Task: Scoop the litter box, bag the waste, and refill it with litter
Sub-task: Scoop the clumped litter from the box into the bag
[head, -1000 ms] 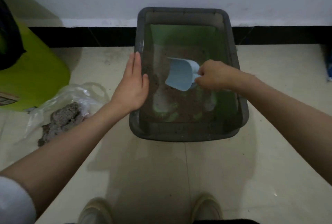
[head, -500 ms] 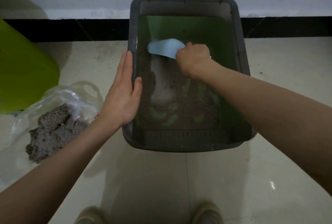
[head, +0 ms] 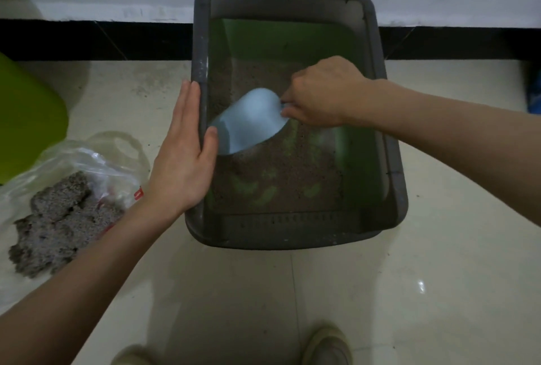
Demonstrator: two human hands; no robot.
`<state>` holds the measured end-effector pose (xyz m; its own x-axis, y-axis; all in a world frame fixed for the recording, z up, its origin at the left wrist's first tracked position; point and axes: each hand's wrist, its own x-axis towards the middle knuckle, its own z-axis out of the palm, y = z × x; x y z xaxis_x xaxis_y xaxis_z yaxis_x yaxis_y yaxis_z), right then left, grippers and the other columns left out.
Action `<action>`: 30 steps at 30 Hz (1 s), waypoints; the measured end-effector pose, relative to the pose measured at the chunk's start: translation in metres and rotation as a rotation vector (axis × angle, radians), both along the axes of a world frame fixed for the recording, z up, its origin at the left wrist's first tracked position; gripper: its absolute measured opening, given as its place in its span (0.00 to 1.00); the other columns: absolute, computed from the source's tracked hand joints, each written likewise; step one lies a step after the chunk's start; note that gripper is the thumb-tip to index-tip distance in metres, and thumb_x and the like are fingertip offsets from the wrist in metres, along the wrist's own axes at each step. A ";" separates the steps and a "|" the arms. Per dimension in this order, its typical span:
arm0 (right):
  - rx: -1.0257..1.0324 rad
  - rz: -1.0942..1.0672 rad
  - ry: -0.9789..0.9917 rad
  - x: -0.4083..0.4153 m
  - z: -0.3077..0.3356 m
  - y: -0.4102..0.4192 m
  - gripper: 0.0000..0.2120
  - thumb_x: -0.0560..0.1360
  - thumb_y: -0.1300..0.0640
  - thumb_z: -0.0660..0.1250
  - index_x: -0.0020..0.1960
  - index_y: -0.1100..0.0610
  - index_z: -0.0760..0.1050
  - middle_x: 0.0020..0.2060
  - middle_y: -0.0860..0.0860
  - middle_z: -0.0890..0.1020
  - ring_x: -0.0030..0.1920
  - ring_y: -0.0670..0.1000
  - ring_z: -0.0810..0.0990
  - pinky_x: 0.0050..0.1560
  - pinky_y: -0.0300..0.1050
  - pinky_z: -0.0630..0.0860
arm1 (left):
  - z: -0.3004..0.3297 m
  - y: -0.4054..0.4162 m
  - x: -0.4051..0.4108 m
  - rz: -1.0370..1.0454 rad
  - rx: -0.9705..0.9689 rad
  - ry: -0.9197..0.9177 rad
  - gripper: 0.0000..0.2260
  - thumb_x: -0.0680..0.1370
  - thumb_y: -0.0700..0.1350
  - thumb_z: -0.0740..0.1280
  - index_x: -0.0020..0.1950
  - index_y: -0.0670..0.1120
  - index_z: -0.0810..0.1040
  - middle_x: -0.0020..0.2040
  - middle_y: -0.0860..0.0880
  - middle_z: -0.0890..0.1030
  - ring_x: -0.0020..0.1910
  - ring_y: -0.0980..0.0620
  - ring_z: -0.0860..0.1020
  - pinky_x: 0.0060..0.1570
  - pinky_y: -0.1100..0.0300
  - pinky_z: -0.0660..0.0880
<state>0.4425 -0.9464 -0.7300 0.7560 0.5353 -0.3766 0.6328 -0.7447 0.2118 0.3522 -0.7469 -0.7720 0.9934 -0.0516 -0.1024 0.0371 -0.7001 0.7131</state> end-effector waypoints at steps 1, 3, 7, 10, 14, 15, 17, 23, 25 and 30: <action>-0.024 0.042 0.028 -0.001 0.000 0.000 0.20 0.79 0.43 0.54 0.58 0.54 0.77 0.50 0.54 0.80 0.49 0.57 0.80 0.40 0.45 0.69 | 0.000 0.000 0.000 0.001 -0.003 0.000 0.27 0.82 0.46 0.54 0.77 0.51 0.44 0.77 0.54 0.45 0.70 0.66 0.45 0.67 0.70 0.45; -0.097 0.116 0.080 -0.005 -0.001 0.006 0.21 0.79 0.44 0.56 0.61 0.57 0.75 0.56 0.54 0.78 0.53 0.58 0.78 0.41 0.46 0.68 | 0.000 -0.001 0.000 0.002 -0.003 0.000 0.27 0.81 0.45 0.54 0.77 0.51 0.44 0.78 0.54 0.45 0.72 0.65 0.45 0.66 0.71 0.44; -0.234 0.245 0.142 -0.020 -0.007 0.025 0.14 0.80 0.54 0.58 0.59 0.61 0.74 0.49 0.56 0.76 0.46 0.56 0.76 0.42 0.46 0.69 | 0.000 0.000 0.000 0.006 0.004 -0.002 0.27 0.81 0.45 0.54 0.77 0.50 0.44 0.78 0.53 0.45 0.74 0.61 0.46 0.66 0.72 0.44; -0.333 0.361 0.163 -0.026 -0.012 0.034 0.12 0.79 0.57 0.59 0.60 0.60 0.72 0.55 0.57 0.79 0.55 0.56 0.78 0.54 0.49 0.70 | -0.001 0.001 0.000 0.004 0.000 -0.013 0.27 0.81 0.45 0.54 0.77 0.50 0.45 0.78 0.53 0.46 0.75 0.60 0.46 0.66 0.72 0.44; -0.388 0.400 0.177 -0.023 -0.014 0.028 0.13 0.80 0.59 0.58 0.63 0.60 0.71 0.56 0.56 0.79 0.56 0.57 0.78 0.44 0.45 0.68 | -0.003 0.001 0.001 0.009 -0.009 -0.012 0.27 0.81 0.46 0.54 0.77 0.51 0.45 0.78 0.54 0.46 0.75 0.60 0.46 0.66 0.71 0.45; -0.396 0.383 0.189 -0.022 -0.014 0.024 0.13 0.80 0.59 0.59 0.63 0.60 0.71 0.56 0.56 0.79 0.56 0.57 0.78 0.43 0.44 0.68 | -0.003 0.001 0.001 0.009 -0.010 -0.012 0.27 0.81 0.46 0.54 0.77 0.51 0.45 0.78 0.54 0.46 0.75 0.60 0.46 0.67 0.70 0.45; -0.402 0.352 0.217 -0.021 -0.013 0.018 0.13 0.80 0.58 0.59 0.62 0.60 0.72 0.55 0.56 0.80 0.55 0.56 0.78 0.43 0.43 0.68 | -0.004 0.001 0.001 0.011 -0.018 -0.016 0.27 0.81 0.46 0.54 0.77 0.51 0.45 0.78 0.54 0.47 0.75 0.58 0.48 0.69 0.66 0.48; -0.405 0.190 0.267 -0.015 -0.011 0.002 0.20 0.77 0.45 0.63 0.63 0.56 0.73 0.53 0.54 0.79 0.53 0.55 0.78 0.47 0.46 0.71 | -0.002 -0.001 0.000 0.030 -0.028 0.001 0.27 0.81 0.46 0.54 0.77 0.52 0.45 0.77 0.55 0.46 0.75 0.59 0.47 0.67 0.67 0.47; -0.417 0.080 0.277 -0.009 -0.011 -0.003 0.24 0.74 0.39 0.63 0.58 0.57 0.75 0.43 0.52 0.77 0.45 0.54 0.76 0.44 0.45 0.71 | -0.002 -0.001 0.000 0.028 -0.025 -0.001 0.27 0.81 0.46 0.54 0.77 0.52 0.44 0.77 0.55 0.46 0.75 0.59 0.47 0.67 0.66 0.47; -0.308 -0.094 0.392 0.003 -0.022 -0.010 0.25 0.70 0.33 0.63 0.43 0.56 0.76 0.29 0.48 0.74 0.38 0.52 0.75 0.39 0.44 0.71 | -0.004 0.000 0.001 0.027 -0.021 -0.009 0.27 0.81 0.46 0.54 0.77 0.53 0.44 0.77 0.56 0.46 0.75 0.58 0.48 0.68 0.64 0.49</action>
<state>0.4452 -0.9565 -0.7522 0.5662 0.2908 -0.7712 0.6417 -0.7427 0.1911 0.3528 -0.7471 -0.7759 0.9954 -0.0272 -0.0923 0.0488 -0.6840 0.7278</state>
